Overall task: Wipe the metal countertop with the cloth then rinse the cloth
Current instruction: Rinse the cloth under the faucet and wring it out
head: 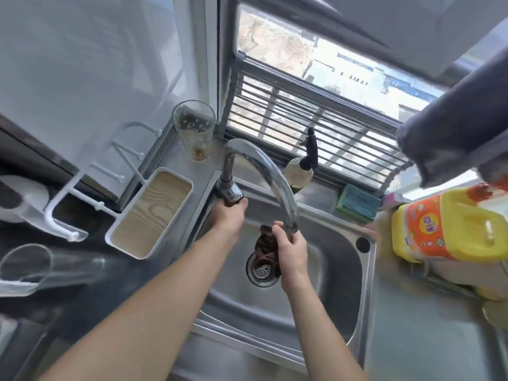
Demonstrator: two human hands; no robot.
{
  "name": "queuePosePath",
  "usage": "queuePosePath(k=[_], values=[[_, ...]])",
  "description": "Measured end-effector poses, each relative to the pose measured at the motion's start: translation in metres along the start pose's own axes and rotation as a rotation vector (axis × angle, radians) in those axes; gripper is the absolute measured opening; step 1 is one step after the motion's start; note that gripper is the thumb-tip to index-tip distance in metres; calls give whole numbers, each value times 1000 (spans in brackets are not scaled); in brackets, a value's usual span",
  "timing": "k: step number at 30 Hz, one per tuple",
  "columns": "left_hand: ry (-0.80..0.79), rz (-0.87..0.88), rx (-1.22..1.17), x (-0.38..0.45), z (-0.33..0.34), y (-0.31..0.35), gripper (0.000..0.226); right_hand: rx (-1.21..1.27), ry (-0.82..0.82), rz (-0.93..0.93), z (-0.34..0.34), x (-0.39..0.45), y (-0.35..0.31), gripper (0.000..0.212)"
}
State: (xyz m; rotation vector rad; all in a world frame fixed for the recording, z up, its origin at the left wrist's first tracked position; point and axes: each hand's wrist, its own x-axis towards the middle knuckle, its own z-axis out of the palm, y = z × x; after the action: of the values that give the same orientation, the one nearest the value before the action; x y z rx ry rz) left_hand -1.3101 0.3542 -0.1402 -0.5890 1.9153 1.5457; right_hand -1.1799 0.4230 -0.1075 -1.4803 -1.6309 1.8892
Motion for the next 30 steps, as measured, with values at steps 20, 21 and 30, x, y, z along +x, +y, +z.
queuePosePath(k=[20, 21, 30], values=[[125, 72, 20, -16, 9, -3, 25, 17, -152, 25, -27, -4, -6, 13], [108, 45, 42, -19, 11, -3, 26, 62, -148, 69, -30, -6, -8, 13], [-550, -250, -170, -70, 12, -60, 28, -292, -67, -214, -21, -7, -7, 42]])
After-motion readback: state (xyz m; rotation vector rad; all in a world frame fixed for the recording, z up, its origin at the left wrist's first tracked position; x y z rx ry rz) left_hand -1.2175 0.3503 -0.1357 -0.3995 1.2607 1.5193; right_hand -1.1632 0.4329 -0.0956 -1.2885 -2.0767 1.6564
